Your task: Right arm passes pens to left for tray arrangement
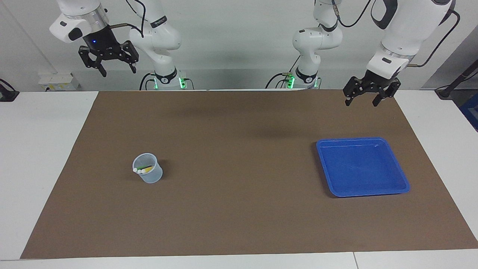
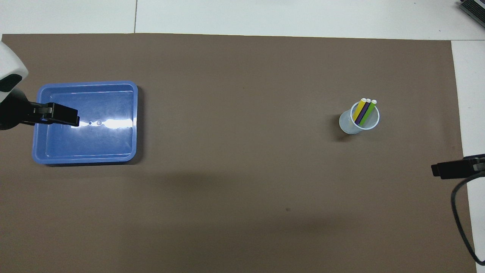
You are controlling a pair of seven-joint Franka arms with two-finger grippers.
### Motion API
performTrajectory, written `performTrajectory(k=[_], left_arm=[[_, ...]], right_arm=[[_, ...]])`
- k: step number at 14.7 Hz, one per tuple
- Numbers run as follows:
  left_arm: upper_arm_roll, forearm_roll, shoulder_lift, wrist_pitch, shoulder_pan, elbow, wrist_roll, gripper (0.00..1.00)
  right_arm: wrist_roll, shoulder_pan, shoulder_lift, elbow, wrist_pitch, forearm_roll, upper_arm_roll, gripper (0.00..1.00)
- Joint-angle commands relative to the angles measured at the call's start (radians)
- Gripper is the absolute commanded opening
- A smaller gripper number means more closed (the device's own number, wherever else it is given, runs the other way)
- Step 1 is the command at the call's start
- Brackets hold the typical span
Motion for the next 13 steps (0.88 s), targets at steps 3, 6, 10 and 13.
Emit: performTrajectory(k=[3, 6, 10, 13], left_arm=[[0.003, 0.000, -0.026, -0.011, -0.001, -0.021, -0.007, 1.00], [0.003, 0.000, -0.026, -0.011, -0.001, -0.021, -0.007, 1.00], [0.003, 0.000, -0.026, -0.011, -0.001, -0.021, -0.007, 1.00], [0.003, 0.000, -0.026, -0.011, -0.001, -0.021, -0.007, 1.00]], right_arm=[[0.026, -0.004, -0.005, -0.003, 0.016, -0.001, 0.003, 1.00], [0.024, -0.004, -0.006, -0.003, 0.027, -0.001, 0.003, 1.00], [0.030, -0.004, -0.021, -0.030, 0.022, -0.004, 0.002, 1.00], [0.029, -0.004, -0.028, -0.041, 0.022, -0.003, 0.002, 1.00]])
